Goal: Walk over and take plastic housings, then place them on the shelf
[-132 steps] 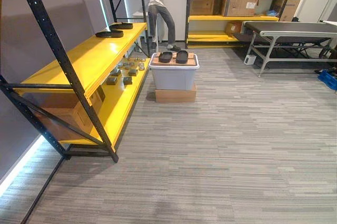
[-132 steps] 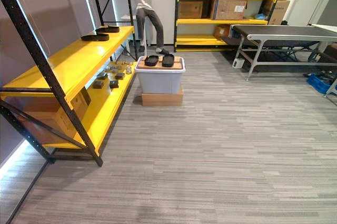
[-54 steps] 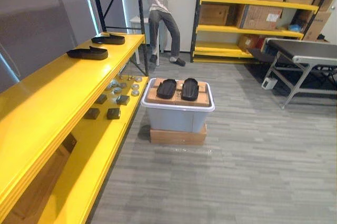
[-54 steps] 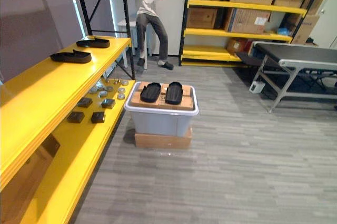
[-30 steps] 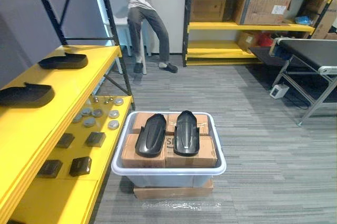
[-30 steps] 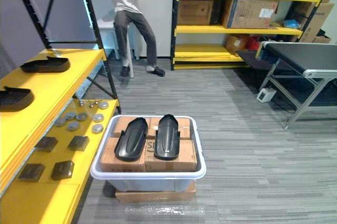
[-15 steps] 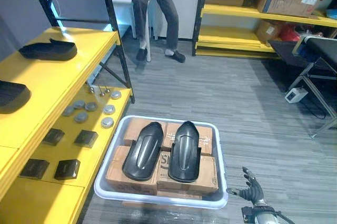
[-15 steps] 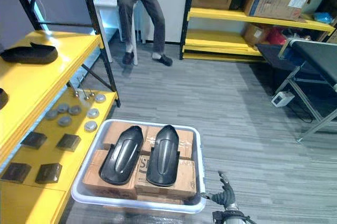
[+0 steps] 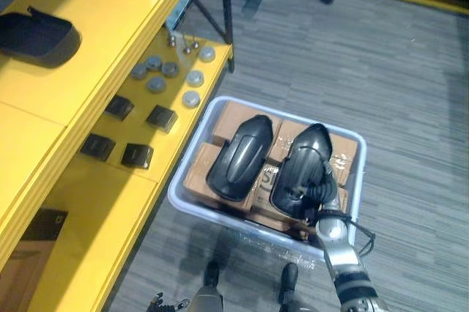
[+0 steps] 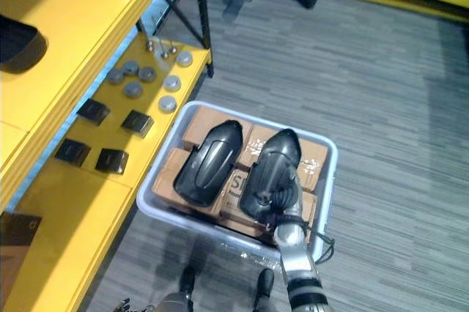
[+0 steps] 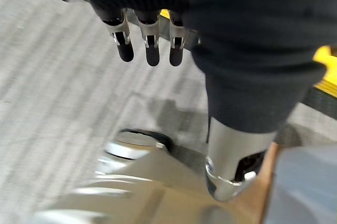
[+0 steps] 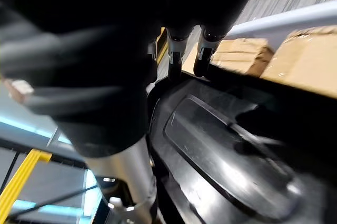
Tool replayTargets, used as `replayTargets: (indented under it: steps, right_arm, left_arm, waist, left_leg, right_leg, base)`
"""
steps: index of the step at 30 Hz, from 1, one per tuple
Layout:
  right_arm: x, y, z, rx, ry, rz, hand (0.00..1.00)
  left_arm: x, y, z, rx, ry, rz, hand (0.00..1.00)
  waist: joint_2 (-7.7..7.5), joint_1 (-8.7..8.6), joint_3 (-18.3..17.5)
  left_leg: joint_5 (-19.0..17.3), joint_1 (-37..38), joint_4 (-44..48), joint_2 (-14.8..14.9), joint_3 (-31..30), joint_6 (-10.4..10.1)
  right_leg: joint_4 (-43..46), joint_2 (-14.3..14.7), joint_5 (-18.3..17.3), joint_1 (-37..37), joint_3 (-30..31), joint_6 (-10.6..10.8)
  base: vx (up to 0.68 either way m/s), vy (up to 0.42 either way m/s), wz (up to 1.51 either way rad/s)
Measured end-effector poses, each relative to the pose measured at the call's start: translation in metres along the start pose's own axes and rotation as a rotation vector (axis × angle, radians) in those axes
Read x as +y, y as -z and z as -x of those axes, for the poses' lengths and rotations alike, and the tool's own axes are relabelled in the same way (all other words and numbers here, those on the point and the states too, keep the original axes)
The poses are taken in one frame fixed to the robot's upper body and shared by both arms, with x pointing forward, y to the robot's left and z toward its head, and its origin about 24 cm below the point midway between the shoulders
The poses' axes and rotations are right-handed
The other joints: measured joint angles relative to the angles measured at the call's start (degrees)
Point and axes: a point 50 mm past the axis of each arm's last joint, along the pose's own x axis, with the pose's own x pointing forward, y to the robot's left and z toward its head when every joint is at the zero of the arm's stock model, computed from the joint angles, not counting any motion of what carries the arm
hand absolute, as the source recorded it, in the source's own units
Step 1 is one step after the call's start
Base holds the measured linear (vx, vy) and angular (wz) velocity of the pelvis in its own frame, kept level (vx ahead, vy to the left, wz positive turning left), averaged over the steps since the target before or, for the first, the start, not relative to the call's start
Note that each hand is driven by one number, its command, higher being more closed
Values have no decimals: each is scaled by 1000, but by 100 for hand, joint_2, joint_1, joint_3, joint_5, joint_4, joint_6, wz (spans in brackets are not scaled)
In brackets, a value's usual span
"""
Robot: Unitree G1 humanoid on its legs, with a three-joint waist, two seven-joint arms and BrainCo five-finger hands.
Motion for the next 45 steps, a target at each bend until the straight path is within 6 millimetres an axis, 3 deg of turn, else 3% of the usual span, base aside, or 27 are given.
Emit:
replayTargets:
  steps: [3,16,24,27,28,33,36,41,45]
  right_arm:
    - [-15,-11,-13,-21,104,-15,0]
    - [-47,-23,-29,-80,313,76,0]
    - [-48,6,-59,158,229,134,0]
    - [-61,-5,-78,184,244,137,0]
    - [-69,-11,-86,187,248,128,100]
    - [-104,-29,-101,148,295,154,100]
    - [-111,-34,-104,115,288,215,100]
    - [-110,-25,-99,112,271,276,100]
    - [-95,-6,-83,110,223,328,100]
  left_arm:
    - [-2,0,0,-4,5,-21,0]
    - [-4,-4,0,-29,1,-56,0]
    - [-8,-20,-4,-73,19,-54,0]
    - [-13,-32,-6,-101,32,-37,0]
    - [-14,-37,-7,-111,37,-37,0]
    - [-18,-48,-11,-115,44,-9,0]
    - [-20,-54,-12,-125,48,-6,0]
    - [-21,-60,-13,-138,49,-4,0]
    - [-21,-63,-13,-135,44,50,0]
  waist:
    - [66,62,58]
    - [72,45,141]
    - [79,56,161]
    - [122,80,226]
    - [122,97,230]
    - [148,126,253]
    - [148,115,277]
    - [145,80,277]
    - [131,22,286]
  left_leg:
    - [60,-184,-2,-26,-51,10]
    - [192,-484,-55,-22,-91,1]
    - [231,-756,7,-21,-100,3]
    - [230,-1049,161,-31,-216,2]
    - [227,-1200,248,-29,-267,-1]
    - [178,-1804,620,-29,-473,-32]
    - [166,-1936,708,-19,-498,-29]
    - [183,-1864,675,7,-486,-29]
    - [285,-1476,412,8,-394,-42]
  right_leg:
    - [75,-24,5,-190,-27,-7]
    - [231,-28,26,-562,-49,-38]
    - [264,-22,74,-822,-18,-80]
    - [293,-22,105,-998,-107,-91]
    - [336,-20,108,-1102,-145,-95]
    - [564,-17,103,-1525,-275,-96]
    - [657,-13,98,-1647,-275,-98]
    - [687,8,93,-1625,-252,-109]
    - [666,-6,78,-1410,-190,-132]
  base:
    - [-55,8,7]
    - [-7,0,1]
    - [-10,1,-1]
    - [-30,-3,13]
    - [-37,-5,18]
    - [-53,-5,13]
    - [-70,-13,0]
    - [-18,-17,-3]
    - [53,-18,-4]
